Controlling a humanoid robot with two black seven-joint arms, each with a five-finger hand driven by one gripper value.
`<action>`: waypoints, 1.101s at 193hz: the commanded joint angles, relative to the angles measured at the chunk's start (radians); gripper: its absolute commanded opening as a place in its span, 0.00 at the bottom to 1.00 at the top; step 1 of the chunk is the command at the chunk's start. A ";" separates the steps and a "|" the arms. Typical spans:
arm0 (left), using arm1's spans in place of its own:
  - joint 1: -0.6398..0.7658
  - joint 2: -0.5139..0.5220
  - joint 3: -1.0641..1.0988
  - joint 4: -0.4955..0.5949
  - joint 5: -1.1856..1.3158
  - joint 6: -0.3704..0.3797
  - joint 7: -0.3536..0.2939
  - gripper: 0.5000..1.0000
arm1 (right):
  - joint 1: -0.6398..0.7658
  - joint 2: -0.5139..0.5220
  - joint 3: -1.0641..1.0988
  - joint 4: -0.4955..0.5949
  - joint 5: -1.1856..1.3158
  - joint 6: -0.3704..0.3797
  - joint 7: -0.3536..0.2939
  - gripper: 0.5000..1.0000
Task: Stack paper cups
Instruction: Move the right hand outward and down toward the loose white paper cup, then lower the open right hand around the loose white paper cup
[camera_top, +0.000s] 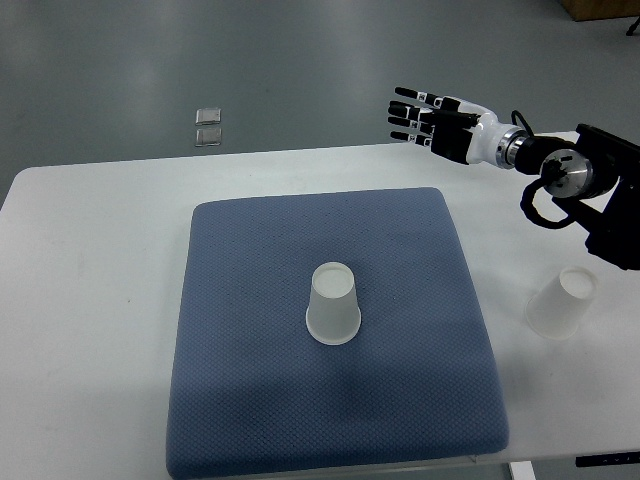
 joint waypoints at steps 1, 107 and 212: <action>0.000 0.000 0.000 0.000 0.000 0.000 0.000 1.00 | 0.002 -0.014 0.008 -0.001 -0.064 0.002 0.003 0.87; 0.000 0.000 0.000 0.000 0.000 0.000 0.000 1.00 | 0.031 -0.113 -0.001 -0.006 -0.612 0.078 0.173 0.86; 0.000 0.000 0.000 0.000 0.000 0.000 0.000 1.00 | 0.059 -0.354 -0.040 0.238 -1.304 0.189 0.398 0.86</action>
